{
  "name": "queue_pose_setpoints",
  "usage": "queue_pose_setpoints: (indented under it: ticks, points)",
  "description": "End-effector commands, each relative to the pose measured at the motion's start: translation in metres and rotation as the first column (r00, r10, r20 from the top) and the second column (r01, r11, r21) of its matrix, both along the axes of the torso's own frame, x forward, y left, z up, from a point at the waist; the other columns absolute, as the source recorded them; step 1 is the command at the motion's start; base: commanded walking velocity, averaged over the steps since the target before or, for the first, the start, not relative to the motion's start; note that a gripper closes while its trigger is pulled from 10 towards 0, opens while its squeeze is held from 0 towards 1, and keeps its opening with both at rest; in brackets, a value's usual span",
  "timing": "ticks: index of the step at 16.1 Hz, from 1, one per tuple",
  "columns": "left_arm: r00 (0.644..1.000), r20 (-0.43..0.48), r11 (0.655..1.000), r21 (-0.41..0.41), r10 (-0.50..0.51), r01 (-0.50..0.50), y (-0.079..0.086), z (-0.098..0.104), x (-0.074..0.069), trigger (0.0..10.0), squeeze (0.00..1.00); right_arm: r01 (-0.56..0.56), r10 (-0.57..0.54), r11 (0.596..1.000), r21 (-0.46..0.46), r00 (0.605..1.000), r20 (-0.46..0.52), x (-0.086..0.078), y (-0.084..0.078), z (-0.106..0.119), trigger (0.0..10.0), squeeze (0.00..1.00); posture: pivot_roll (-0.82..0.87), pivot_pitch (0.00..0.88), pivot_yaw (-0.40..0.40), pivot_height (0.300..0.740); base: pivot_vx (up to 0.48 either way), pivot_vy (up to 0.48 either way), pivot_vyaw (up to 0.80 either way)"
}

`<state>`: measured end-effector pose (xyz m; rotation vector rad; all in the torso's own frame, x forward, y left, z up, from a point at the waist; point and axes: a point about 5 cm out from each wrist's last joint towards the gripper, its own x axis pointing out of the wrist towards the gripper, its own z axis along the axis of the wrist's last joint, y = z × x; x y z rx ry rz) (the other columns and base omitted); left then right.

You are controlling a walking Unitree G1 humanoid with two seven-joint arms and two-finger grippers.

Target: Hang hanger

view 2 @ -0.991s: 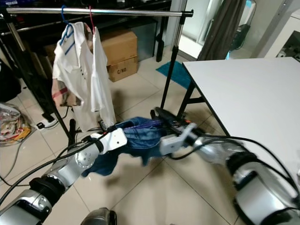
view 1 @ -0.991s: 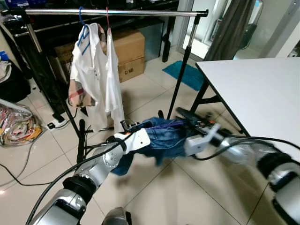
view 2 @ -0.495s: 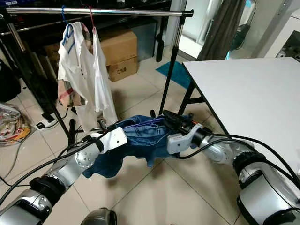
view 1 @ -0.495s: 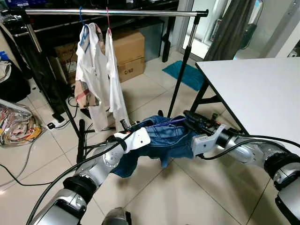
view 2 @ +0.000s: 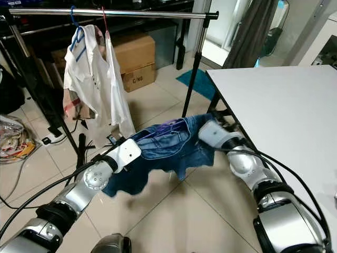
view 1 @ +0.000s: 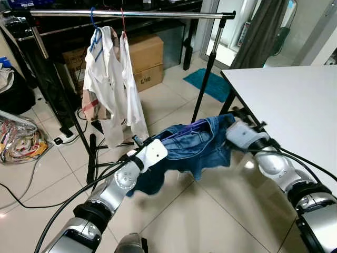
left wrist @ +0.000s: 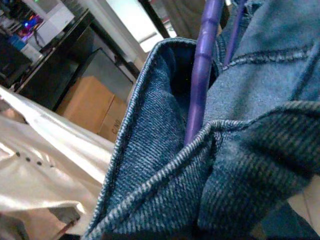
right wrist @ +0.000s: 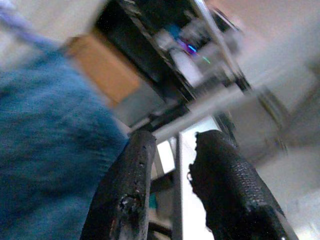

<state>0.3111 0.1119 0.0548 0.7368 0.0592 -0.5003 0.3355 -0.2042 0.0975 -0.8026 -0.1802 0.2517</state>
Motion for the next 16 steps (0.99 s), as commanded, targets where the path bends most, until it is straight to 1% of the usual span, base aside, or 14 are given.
queue_pose_setpoints:
  ticks: [1,2,3,5,6,7,8,9,10,11,12,13,14,16]
  points:
    - [0.999,0.036,0.997,-0.069,0.02,-0.018,-0.004,0.009,0.003,2.6,0.0,0.105,-0.102,0.99,0.096,0.994,-0.036,-0.001,-0.013,-0.003,10.0,0.0,0.24,0.0,-0.035,0.74,0.0,0.0,0.0]
    - [0.999,0.028,0.996,-0.083,0.029,-0.027,-0.004,0.009,0.004,7.5,0.0,0.159,-0.154,0.974,0.161,0.987,-0.046,0.001,-0.02,-0.001,10.0,0.0,0.24,0.0,-0.035,0.74,0.0,0.0,0.0]
    - [0.999,0.011,0.992,-0.114,0.049,-0.047,-0.004,0.009,0.004,10.0,0.0,0.251,-0.243,0.927,0.28,0.968,-0.063,0.003,-0.033,0.005,10.0,0.0,0.23,0.0,-0.031,0.74,0.0,0.0,0.0]
    - [0.998,-0.005,0.987,-0.147,0.068,-0.068,-0.004,0.008,0.005,10.0,0.0,0.281,-0.272,0.894,0.348,0.959,-0.076,0.004,-0.039,0.008,10.0,0.0,0.23,0.0,-0.034,0.74,0.0,0.0,0.0]
    - [0.995,-0.029,0.975,-0.197,0.095,-0.099,-0.003,0.009,0.005,10.0,0.0,0.287,-0.273,0.874,0.392,0.958,-0.092,0.004,-0.039,0.007,10.0,0.0,0.23,0.0,-0.035,0.74,0.0,0.0,0.0]
    - [0.994,-0.041,0.969,-0.221,0.106,-0.112,-0.003,0.009,0.005,10.0,0.0,0.282,-0.265,0.868,0.408,0.959,-0.1,0.004,-0.036,0.005,10.0,0.0,0.23,0.0,-0.035,0.74,0.0,0.0,0.0]
    - [0.99,-0.064,0.952,-0.272,0.127,-0.14,-0.003,0.009,0.006,10.0,0.0,0.272,-0.243,0.85,0.451,0.962,-0.122,0.001,-0.029,-0.001,10.0,0.0,0.24,0.0,-0.043,0.74,0.0,0.0,0.0]
    - [0.988,-0.073,0.943,-0.297,0.138,-0.153,-0.002,0.01,0.006,10.0,0.0,0.27,-0.234,0.839,0.472,0.963,-0.134,0.0,-0.026,-0.004,10.0,0.0,0.24,0.0,-0.043,0.74,0.0,0.0,0.0]
    - [0.981,-0.097,0.913,-0.361,0.166,-0.19,-0.001,0.011,0.005,10.0,0.0,0.277,-0.221,0.802,0.53,0.961,-0.167,-0.005,-0.021,-0.013,10.0,0.0,0.24,0.0,-0.046,0.74,0.0,0.0,0.0]
    - [0.976,-0.114,0.888,-0.406,0.186,-0.217,0.001,0.011,0.004,10.0,0.0,0.281,-0.208,0.764,0.58,0.959,-0.191,-0.009,-0.018,-0.019,10.0,0.0,0.24,0.0,-0.046,0.74,0.0,0.0,0.0]
    - [0.972,-0.123,0.863,-0.448,0.201,-0.235,0.003,0.011,0.002,10.0,0.0,0.289,-0.206,0.737,0.611,0.957,-0.204,-0.014,-0.016,-0.025,10.0,0.0,0.24,0.001,-0.045,0.74,0.0,0.0,0.0]
    - [0.971,-0.122,0.859,-0.454,0.206,-0.239,0.003,0.011,0.001,10.0,0.0,0.29,-0.206,0.732,0.616,0.957,-0.206,-0.015,-0.015,-0.026,10.0,0.0,0.24,0.001,-0.045,0.74,0.0,0.0,0.0]
    - [0.964,-0.154,0.812,-0.519,0.217,-0.266,0.005,0.011,-0.002,10.0,0.0,0.292,-0.198,0.715,0.635,0.956,-0.216,-0.02,-0.01,-0.032,10.0,0.0,0.23,0.004,-0.046,0.74,0.0,0.0,0.0]
    - [0.958,-0.167,0.778,-0.558,0.234,-0.288,0.007,0.011,-0.004,10.0,0.0,0.285,-0.187,0.71,0.643,0.958,-0.218,-0.024,-0.006,-0.036,10.0,0.0,0.23,0.005,-0.049,0.74,0.0,0.0,0.0]
